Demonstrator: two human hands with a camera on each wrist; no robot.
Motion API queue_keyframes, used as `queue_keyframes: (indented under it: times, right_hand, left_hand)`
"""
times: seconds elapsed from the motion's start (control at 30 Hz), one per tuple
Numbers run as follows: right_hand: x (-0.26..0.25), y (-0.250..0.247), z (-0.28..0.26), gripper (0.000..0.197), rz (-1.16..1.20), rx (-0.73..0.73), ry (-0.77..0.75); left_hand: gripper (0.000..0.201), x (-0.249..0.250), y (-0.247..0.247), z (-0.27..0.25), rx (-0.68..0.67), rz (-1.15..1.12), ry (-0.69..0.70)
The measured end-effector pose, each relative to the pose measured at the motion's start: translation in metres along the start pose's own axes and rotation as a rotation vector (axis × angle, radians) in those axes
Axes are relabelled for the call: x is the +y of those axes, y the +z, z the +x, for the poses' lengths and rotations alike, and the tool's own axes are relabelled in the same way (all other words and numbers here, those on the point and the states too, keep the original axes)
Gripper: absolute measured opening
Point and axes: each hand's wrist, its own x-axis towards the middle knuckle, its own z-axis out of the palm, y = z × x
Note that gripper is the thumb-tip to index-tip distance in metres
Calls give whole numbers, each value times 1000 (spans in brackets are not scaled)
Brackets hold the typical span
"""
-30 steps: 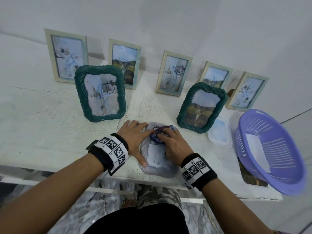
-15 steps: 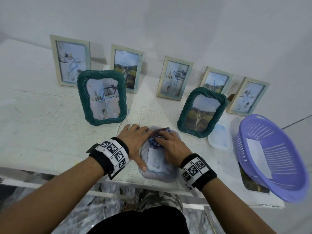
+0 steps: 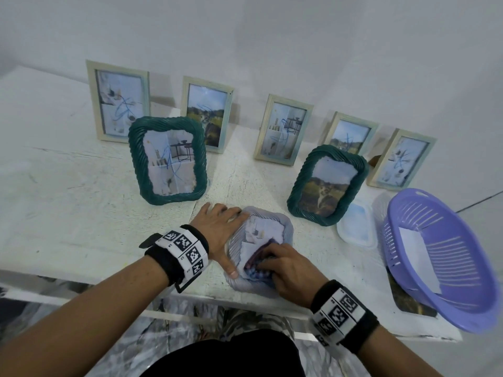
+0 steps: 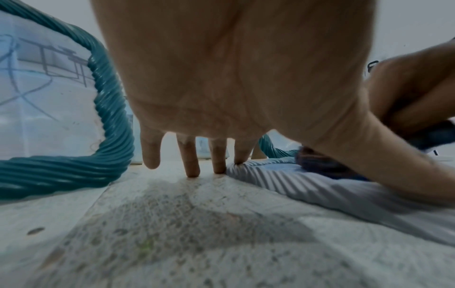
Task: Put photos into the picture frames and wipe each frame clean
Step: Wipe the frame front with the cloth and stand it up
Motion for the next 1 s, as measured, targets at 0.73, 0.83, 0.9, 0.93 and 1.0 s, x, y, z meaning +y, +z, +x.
queue_keyframes:
  times: [0.73, 0.83, 0.9, 0.93, 1.0]
  right_hand:
    - [-18, 18, -25, 49, 73, 139, 59]
    - [-8, 5, -25, 52, 137, 54, 146]
    - [0, -2, -29, 50, 195, 83, 197]
    - [6, -5, -34, 49, 215, 132, 229]
    - [20, -11, -47, 47, 225, 256, 315]
  left_hand:
    - [137, 1, 0, 0, 18, -8, -20]
    - [136, 1, 1, 0, 25, -18, -22]
    - [136, 0, 2, -1, 25, -27, -21]
    - [135, 0, 2, 0, 20, -33, -20]
    - [136, -1, 4, 0, 6, -54, -20]
